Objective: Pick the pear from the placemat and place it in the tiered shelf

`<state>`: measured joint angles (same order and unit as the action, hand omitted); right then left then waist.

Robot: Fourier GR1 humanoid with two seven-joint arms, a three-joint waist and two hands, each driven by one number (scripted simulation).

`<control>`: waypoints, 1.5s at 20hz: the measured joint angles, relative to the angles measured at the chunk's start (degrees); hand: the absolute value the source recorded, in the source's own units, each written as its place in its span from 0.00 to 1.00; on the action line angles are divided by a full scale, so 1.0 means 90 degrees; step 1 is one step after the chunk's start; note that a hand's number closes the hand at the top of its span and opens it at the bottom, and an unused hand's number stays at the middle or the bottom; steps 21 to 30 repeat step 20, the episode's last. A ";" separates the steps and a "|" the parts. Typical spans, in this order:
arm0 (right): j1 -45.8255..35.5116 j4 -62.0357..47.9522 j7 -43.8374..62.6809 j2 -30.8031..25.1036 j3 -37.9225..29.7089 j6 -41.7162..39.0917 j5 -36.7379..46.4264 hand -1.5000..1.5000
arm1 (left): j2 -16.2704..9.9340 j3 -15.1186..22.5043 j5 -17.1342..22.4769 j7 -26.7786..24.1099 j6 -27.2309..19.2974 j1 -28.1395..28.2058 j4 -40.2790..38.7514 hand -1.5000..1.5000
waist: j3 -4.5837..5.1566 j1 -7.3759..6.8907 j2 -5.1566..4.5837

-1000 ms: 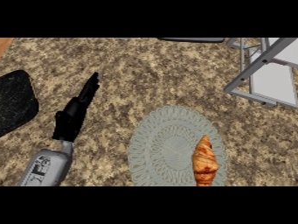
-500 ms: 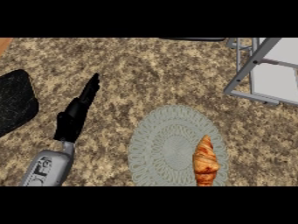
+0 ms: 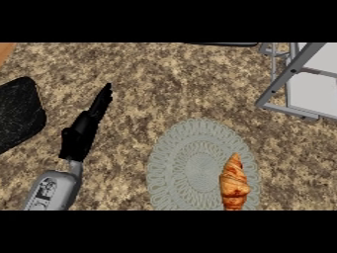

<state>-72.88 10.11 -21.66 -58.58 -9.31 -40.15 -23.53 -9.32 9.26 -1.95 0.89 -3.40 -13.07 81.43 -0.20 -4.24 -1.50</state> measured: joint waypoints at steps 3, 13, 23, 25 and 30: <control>-0.0169 -0.0298 0.0469 -0.0288 -0.0227 -0.0182 -0.0209 0.00 | 0.0081 0.0051 -0.0066 0.0013 -0.0069 -0.0050 -0.0021 0.50 | -0.0005 -0.0013 -0.0039; 0.0084 -0.0574 0.1122 -0.1065 -0.0089 -0.0756 -0.0008 0.00 | 0.0115 0.0097 -0.0089 -0.0048 -0.0037 -0.0123 0.0049 0.50 | -0.0048 -0.0164 -0.0210; 0.0382 -0.0413 0.1117 -0.1370 0.0056 -0.0913 0.0179 0.00 | 0.0135 0.0113 -0.0090 -0.0018 -0.0035 -0.0176 0.0121 0.50 | -0.0092 -0.0218 -0.0285; 0.0382 -0.0413 0.1117 -0.1370 0.0056 -0.0913 0.0179 0.00 | 0.0135 0.0113 -0.0090 -0.0018 -0.0035 -0.0176 0.0121 0.50 | -0.0092 -0.0218 -0.0285; 0.0382 -0.0413 0.1117 -0.1370 0.0056 -0.0913 0.0179 0.00 | 0.0135 0.0113 -0.0090 -0.0018 -0.0035 -0.0176 0.0121 0.50 | -0.0092 -0.0218 -0.0285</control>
